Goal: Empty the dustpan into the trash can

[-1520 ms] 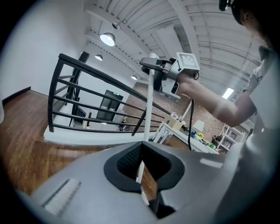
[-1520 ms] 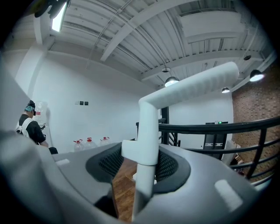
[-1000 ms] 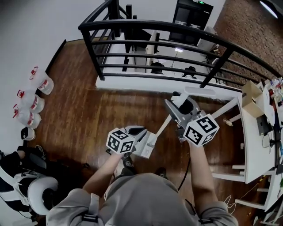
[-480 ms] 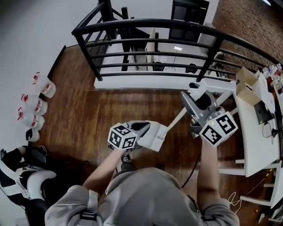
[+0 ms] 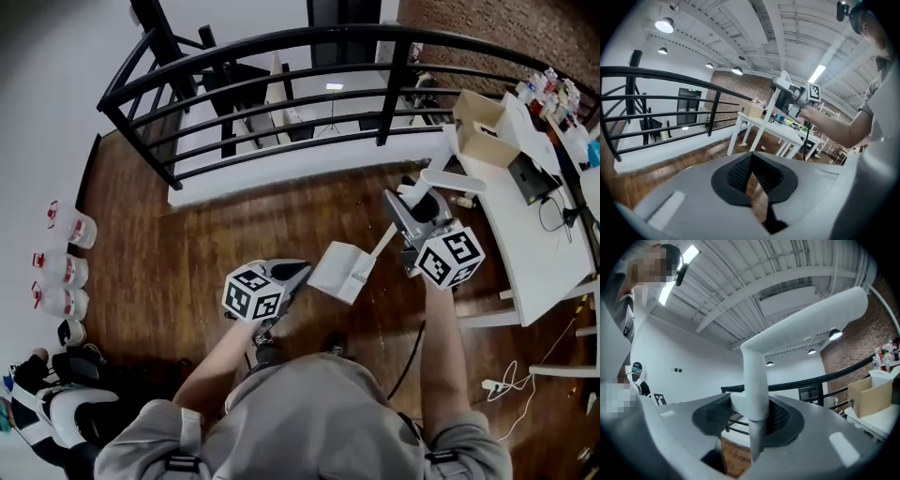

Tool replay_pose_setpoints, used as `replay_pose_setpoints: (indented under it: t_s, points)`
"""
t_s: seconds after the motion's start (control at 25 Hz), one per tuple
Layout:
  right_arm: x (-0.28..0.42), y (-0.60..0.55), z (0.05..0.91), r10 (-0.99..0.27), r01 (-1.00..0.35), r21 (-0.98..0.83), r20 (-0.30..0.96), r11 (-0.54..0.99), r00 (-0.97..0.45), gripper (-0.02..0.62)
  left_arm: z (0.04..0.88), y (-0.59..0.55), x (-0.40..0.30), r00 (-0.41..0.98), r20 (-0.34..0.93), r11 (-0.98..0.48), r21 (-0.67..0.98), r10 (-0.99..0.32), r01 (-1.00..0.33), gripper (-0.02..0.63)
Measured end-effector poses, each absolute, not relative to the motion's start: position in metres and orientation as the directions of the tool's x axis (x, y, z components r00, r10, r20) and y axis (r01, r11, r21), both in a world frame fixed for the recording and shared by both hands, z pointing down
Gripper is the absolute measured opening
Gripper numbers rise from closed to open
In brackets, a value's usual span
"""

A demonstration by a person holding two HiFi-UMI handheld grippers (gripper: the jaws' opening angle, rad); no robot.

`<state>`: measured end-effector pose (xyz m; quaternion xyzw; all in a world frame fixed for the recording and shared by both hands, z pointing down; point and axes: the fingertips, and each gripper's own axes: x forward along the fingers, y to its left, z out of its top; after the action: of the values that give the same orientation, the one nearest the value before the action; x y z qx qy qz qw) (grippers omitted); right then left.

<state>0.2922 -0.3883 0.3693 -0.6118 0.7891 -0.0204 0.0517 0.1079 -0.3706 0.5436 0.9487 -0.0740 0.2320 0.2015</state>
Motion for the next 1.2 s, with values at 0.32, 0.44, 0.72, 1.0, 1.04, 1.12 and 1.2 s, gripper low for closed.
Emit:
replay_pose_setpoints:
  t_s: [0.32, 0.44, 0.72, 1.0, 1.04, 1.12, 1.2]
  points:
    - [0.389, -0.346, 0.47, -0.997, -0.989, -0.132, 0.007, 0.069, -0.071, 0.176, 0.578, -0.333, 0.161, 0.85, 0.524, -0.908, 0.384, 0.063, -0.169, 0.005]
    - [0.414, -0.337, 0.512, -0.998, -0.988, -0.151, 0.061, -0.001, -0.008, 0.175, 0.593, -0.319, 0.172, 0.832, 0.545, -0.904, 0.402, 0.107, -0.147, 0.005]
    - [0.453, -0.318, 0.586, -0.984, -0.973, -0.208, 0.168, -0.101, 0.067, 0.17, 0.616, -0.304, 0.195, 0.808, 0.568, -0.893, 0.431, 0.158, -0.128, 0.005]
    - [0.466, -0.282, 0.631, -0.963, -0.94, -0.255, 0.202, -0.226, 0.177, 0.167, 0.631, -0.293, 0.202, 0.785, 0.587, -0.883, 0.454, 0.199, -0.116, 0.005]
    - [0.468, -0.277, 0.634, -0.96, -0.935, -0.259, 0.202, -0.243, 0.194, 0.167, 0.632, -0.291, 0.203, 0.781, 0.591, -0.883, 0.455, 0.203, -0.115, 0.005]
    - [0.47, -0.267, 0.642, -0.955, -0.925, -0.271, 0.205, -0.265, 0.214, 0.167, 0.634, -0.289, 0.204, 0.775, 0.597, -0.883, 0.456, 0.21, -0.112, 0.005]
    - [0.47, -0.259, 0.648, -0.953, -0.917, -0.286, 0.204, -0.277, 0.225, 0.171, 0.637, -0.287, 0.207, 0.769, 0.601, -0.884, 0.456, 0.218, -0.106, 0.005]
